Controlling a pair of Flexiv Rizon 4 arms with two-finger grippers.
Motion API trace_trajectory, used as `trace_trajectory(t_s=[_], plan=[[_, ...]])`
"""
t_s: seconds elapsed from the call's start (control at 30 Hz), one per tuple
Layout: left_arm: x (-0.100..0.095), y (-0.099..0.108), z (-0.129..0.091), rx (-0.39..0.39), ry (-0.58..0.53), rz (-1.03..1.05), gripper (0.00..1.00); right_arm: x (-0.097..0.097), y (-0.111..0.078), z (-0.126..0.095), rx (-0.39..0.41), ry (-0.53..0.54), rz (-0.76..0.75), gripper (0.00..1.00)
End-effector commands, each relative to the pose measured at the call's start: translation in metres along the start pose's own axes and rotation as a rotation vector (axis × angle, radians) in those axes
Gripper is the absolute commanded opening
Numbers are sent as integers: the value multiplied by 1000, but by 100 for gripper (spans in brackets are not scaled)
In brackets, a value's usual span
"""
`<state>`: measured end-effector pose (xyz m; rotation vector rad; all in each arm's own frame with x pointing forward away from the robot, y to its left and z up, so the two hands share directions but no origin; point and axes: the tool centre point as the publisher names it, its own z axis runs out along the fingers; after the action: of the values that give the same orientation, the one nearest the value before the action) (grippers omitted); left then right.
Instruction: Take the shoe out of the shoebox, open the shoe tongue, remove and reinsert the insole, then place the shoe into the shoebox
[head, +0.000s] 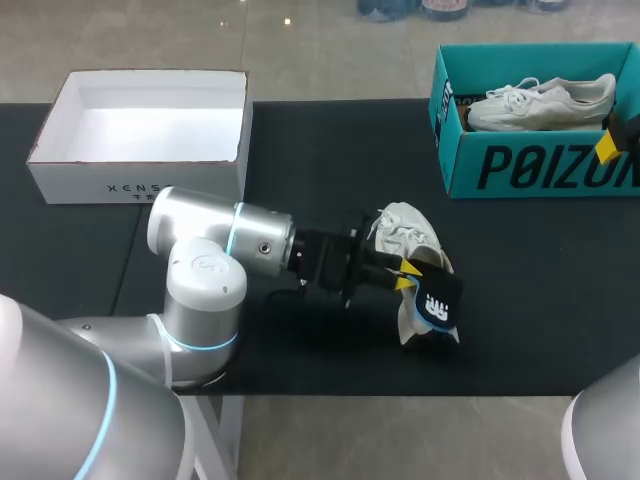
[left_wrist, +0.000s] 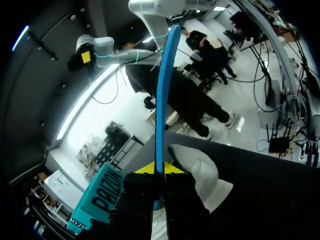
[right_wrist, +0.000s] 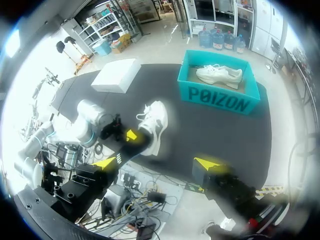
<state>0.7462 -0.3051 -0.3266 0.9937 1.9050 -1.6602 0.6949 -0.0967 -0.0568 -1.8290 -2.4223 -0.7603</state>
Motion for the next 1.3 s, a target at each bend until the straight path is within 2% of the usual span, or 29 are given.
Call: trace_trajectory(t_s=[0.03,0.27,0.5,0.67,0.7,0.73,0.8,0.87,1.07,1.17,1.23,1.3], plan=[[-1,10,10,-12,22,-2,0,0,3,0,6,0,1,100],[1,21,7,-92,34,-1,0,0,3,0,6,0,1,100],[1,21,2,-168,10,-2,0,0,3,0,6,0,1,100],[1,17,2,-174,4,-4,0,0,3,0,6,0,1,100],[1,16,1,-175,2,-8,18,0,3,0,6,0,1,100],[1,14,0,-176,-1,-11,45,0,3,0,6,0,1,100],[3,10,-2,-177,-6,-13,75,0,3,0,6,0,1,100],[1,8,-4,-178,-8,-13,100,0,3,0,6,0,1,100],[1,0,-5,-172,-18,-1,100,0,3,0,6,0,1,100],[4,-1,-1,-161,-8,-4,97,0,3,0,6,0,1,100],[5,0,3,-156,-2,-5,92,0,3,0,6,0,1,100],[5,1,4,-152,-1,-4,77,0,3,0,6,0,1,100]])
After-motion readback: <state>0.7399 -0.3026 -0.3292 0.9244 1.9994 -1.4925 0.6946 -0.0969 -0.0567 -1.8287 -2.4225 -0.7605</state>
